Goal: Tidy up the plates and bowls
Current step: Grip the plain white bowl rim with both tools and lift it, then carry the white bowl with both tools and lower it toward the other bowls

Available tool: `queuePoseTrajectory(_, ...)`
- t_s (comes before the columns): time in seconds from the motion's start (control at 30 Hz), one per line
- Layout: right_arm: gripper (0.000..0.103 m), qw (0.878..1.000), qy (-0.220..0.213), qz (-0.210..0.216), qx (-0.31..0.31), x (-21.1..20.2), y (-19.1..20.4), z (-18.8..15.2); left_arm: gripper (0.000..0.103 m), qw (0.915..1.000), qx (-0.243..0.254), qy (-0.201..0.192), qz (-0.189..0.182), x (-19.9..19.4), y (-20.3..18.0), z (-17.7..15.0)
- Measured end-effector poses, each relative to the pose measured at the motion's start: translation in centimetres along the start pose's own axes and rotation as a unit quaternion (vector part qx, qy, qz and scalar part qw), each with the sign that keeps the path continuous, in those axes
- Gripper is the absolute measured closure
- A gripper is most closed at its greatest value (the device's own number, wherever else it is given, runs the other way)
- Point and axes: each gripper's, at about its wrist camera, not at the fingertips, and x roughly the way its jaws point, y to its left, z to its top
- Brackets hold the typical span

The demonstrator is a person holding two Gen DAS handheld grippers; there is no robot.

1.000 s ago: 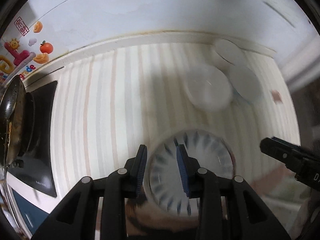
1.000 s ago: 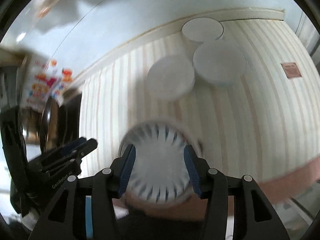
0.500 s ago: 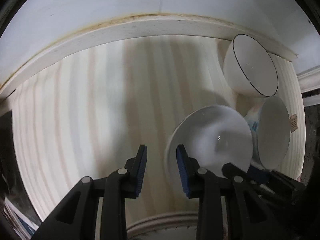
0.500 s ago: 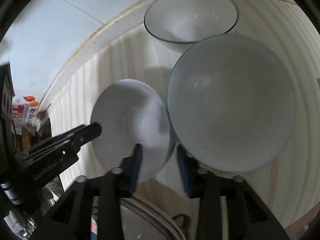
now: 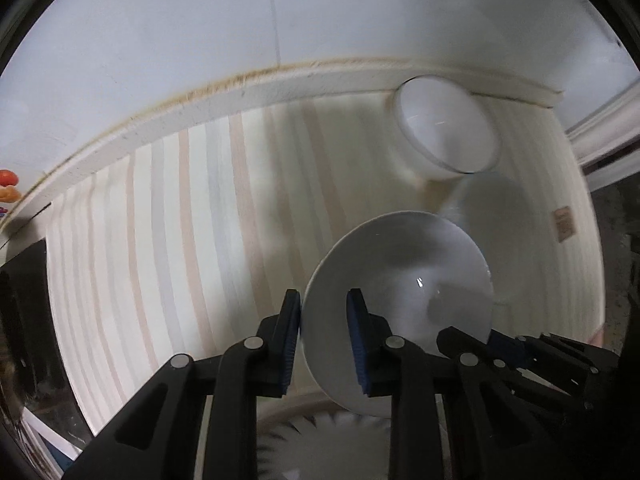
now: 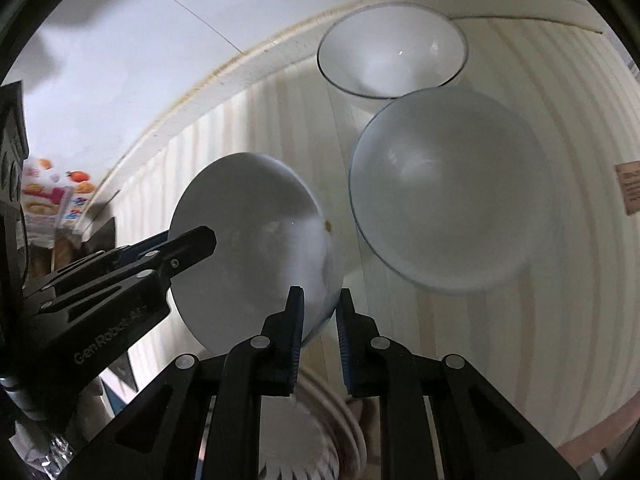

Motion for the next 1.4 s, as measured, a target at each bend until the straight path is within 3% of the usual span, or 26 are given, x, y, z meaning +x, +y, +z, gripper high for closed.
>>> queuePoseTrajectory(0.27, 0.085, 1.0, -0.022, 0.007, -0.016, -7.4, -3.0, -4.0, 0.082, 0.9986, 0.041, -0.033, -0.006, -4.5, -5.6, -3.4)
queuePoseTrajectory(0.53, 0.085, 1.0, -0.019, -0.003, 0.006, -11.0, -10.1, -7.8, 0.082, 0.9974, 0.061, -0.02, -0.032, -3.6, -11.9, -6.2)
queuePoseTrajectory(0.93, 0.085, 0.999, 0.011, -0.016, 0.04, -7.9, -19.0, -9.8, 0.082, 0.9956, 0.084, 0.033, -0.025, 2.7, -18.6, -7.8)
queuePoseTrajectory(1.23, 0.085, 0.998, 0.039, -0.017, 0.037, -5.5, -20.1, -10.7, 0.082, 0.9946, 0.083, 0.062, -0.01, 5.4, -19.2, -8.9)
queuePoseTrajectory(1.4, 0.085, 0.998, 0.043, -0.016, 0.037, -5.4, -20.7, -10.9, 0.082, 0.9943, 0.088, 0.059, -0.004, 5.7, -19.5, -9.0)
